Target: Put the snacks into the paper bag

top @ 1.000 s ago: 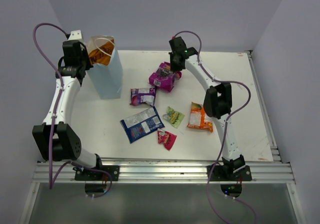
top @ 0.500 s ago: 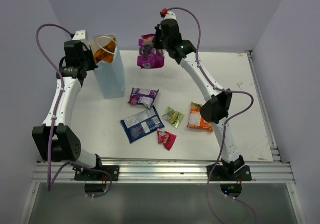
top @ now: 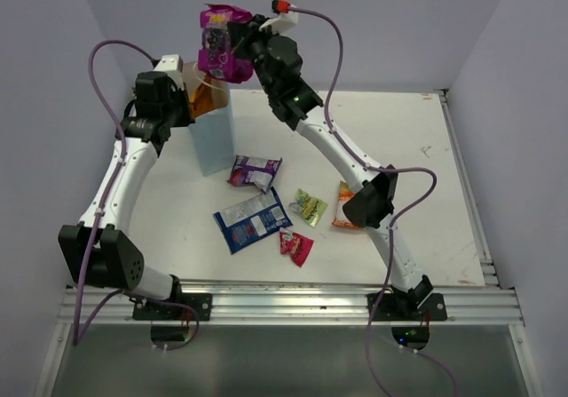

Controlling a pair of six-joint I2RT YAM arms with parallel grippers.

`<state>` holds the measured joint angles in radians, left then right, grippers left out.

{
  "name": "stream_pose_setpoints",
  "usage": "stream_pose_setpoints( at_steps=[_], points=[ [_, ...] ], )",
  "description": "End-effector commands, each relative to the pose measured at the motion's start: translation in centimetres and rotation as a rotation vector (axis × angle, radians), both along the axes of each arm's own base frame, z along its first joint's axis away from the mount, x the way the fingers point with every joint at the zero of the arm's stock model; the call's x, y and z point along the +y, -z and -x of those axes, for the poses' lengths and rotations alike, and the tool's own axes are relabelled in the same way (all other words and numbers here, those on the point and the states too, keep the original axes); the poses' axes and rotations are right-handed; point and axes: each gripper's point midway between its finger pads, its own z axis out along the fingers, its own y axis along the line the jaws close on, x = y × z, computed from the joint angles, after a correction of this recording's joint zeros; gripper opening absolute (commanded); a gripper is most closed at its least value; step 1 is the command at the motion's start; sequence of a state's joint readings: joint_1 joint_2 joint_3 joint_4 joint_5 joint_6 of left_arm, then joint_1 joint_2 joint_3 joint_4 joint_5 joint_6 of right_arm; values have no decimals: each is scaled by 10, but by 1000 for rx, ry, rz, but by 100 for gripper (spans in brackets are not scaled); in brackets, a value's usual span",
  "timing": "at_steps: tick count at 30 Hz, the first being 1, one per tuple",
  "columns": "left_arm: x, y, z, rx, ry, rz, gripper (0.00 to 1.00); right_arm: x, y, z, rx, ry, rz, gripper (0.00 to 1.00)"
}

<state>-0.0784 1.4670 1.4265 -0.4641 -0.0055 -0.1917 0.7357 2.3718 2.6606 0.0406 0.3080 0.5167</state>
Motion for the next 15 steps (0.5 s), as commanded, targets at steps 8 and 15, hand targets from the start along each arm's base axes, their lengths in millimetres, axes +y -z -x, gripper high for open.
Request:
stream_pose_setpoints(
  at_steps=[8,15],
  points=[
    [-23,-27,16,-71,55,32,0,-36,-112,41,-221,42,-341,0],
    [-23,-28,24,-81,59,35,0,25,-54,40,-126,-58,-238,0]
  ],
)
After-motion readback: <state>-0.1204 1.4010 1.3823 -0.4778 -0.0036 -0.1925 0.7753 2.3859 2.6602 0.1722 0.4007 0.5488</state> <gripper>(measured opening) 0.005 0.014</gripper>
